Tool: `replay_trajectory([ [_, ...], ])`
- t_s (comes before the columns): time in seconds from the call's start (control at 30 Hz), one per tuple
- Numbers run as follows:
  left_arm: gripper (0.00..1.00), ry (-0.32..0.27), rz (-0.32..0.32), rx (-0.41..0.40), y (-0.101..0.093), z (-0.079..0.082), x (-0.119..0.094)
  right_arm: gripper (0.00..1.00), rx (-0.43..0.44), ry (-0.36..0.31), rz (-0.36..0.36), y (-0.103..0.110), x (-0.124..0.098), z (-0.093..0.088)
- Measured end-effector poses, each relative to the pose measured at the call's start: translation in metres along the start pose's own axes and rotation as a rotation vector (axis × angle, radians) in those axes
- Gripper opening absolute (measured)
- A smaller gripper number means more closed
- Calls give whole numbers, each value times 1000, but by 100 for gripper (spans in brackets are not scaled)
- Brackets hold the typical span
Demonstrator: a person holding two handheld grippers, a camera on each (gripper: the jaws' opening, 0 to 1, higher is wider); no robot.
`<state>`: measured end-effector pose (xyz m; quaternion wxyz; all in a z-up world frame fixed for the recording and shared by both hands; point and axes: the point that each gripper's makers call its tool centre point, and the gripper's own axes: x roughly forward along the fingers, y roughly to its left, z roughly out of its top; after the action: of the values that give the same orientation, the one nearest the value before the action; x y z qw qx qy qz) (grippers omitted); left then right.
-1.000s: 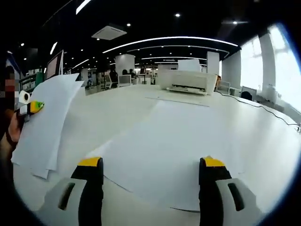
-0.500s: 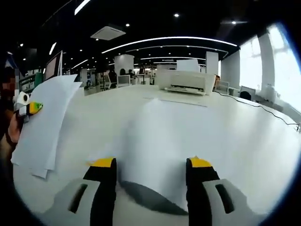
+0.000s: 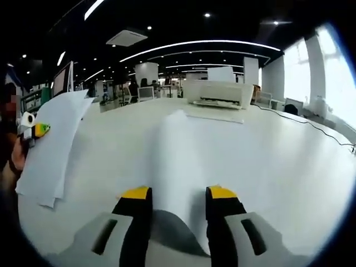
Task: Organize the stack of printing papers by aligning and flattening the scattered papers on the table
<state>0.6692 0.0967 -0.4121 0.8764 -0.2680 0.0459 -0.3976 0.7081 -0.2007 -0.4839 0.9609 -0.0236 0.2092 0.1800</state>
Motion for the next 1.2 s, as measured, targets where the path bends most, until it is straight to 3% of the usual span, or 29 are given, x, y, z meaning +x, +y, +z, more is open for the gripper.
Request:
replay_trajectory([
  [0.23,9,-1,-1,1,-1,0,0,29,-7,21,40,-3,-2,-1],
  [0.37,9,-1,0,2,-1,0,0,22,-4,33,61,-6,-6,-2],
  [0.6,9,2,3,3,0,-1,0,15,101,41,94,-16,-5,0],
  [0.73,9,0,2,2,0,0,0,15,185,35,108,-10,-8,0],
  [0.93,9,-1,-2,0,-1,0,0,15,240,35,139,-11,-8,1],
  [1.2,9,1,-1,-1,0,0,0,15,164,37,144,-11,-7,-1],
])
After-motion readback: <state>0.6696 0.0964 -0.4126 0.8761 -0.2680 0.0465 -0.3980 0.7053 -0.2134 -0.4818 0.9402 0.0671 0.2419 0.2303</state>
